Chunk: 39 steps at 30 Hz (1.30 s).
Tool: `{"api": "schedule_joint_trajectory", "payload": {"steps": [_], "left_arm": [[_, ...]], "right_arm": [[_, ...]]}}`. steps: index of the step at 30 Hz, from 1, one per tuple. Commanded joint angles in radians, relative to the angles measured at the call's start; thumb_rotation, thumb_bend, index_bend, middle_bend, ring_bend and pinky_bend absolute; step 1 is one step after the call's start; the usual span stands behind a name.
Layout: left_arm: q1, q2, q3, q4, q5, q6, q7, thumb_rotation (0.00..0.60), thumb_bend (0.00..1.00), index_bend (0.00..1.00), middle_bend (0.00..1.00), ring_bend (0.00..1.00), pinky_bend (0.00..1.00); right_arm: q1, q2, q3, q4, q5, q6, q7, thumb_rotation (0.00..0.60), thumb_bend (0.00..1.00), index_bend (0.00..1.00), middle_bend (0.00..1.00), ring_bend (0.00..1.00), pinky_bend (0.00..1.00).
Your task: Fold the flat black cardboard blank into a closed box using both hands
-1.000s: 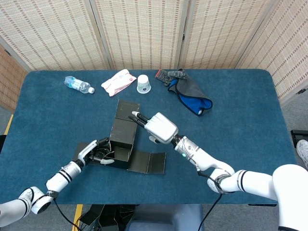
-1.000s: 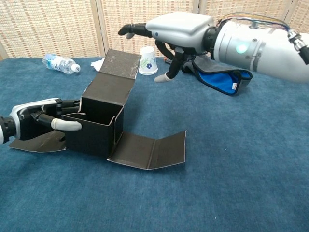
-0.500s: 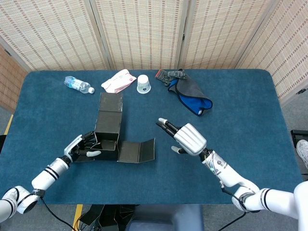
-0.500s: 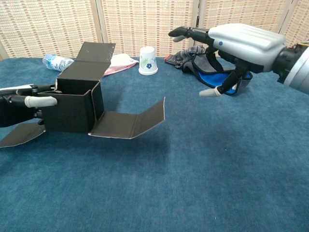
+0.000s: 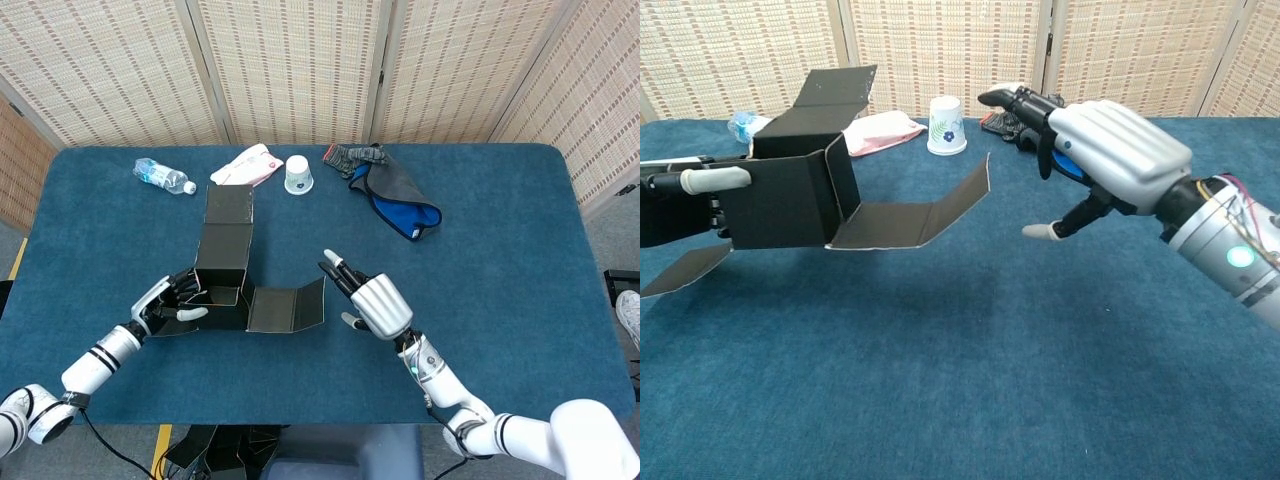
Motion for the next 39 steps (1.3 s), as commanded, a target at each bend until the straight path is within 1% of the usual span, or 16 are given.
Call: {"api": "schedule_joint_trajectory", "payload": {"steps": [1, 5, 13, 18, 23, 28, 34, 39], "left_arm": [[-0.007, 0.008, -0.007, -0.023, -0.006, -0.010, 0.008, 0.600, 0.09, 0.25, 0.27, 0.51, 0.72], [-0.014, 0.014, -0.015, -0.052, -0.010, -0.016, 0.011, 0.600, 0.09, 0.25, 0.27, 0.51, 0.72], [-0.030, 0.021, -0.024, -0.099, -0.010, -0.031, 0.039, 0.600, 0.09, 0.25, 0.27, 0.51, 0.72], [-0.040, 0.019, -0.026, -0.114, -0.007, -0.041, 0.049, 0.600, 0.09, 0.24, 0.27, 0.51, 0.72], [-0.051, 0.019, -0.022, -0.119, 0.002, -0.052, 0.058, 0.600, 0.09, 0.24, 0.27, 0.51, 0.72], [-0.057, 0.012, -0.019, -0.111, 0.004, -0.059, 0.104, 0.600, 0.09, 0.24, 0.27, 0.51, 0.72], [-0.053, -0.024, -0.020, -0.086, 0.004, -0.051, 0.176, 0.600, 0.09, 0.22, 0.25, 0.51, 0.72], [-0.052, -0.064, -0.018, -0.053, 0.005, -0.050, 0.230, 0.600, 0.09, 0.20, 0.23, 0.51, 0.71]], "right_arm": [[0.002, -0.087, 0.033, 0.077, -0.001, 0.023, 0.009, 0.600, 0.00, 0.00, 0.00, 0.51, 0.91], [0.020, -0.160, 0.054, 0.145, -0.001, 0.018, 0.033, 0.600, 0.00, 0.00, 0.00, 0.50, 0.92], [0.073, -0.289, 0.094, 0.302, -0.027, 0.048, 0.119, 0.600, 0.00, 0.00, 0.00, 0.50, 0.92], [0.097, -0.332, 0.105, 0.369, -0.038, 0.062, 0.152, 0.600, 0.00, 0.00, 0.00, 0.50, 0.92], [0.109, -0.346, 0.112, 0.401, -0.042, 0.075, 0.178, 0.600, 0.00, 0.00, 0.00, 0.50, 0.92], [0.121, -0.328, 0.106, 0.398, -0.052, 0.070, 0.179, 0.600, 0.00, 0.00, 0.00, 0.50, 0.92], [0.146, -0.302, 0.087, 0.387, -0.068, 0.027, 0.172, 0.600, 0.00, 0.00, 0.00, 0.54, 0.95], [0.177, -0.298, 0.063, 0.426, -0.089, -0.015, 0.155, 0.600, 0.00, 0.00, 0.03, 0.57, 0.96]]}}
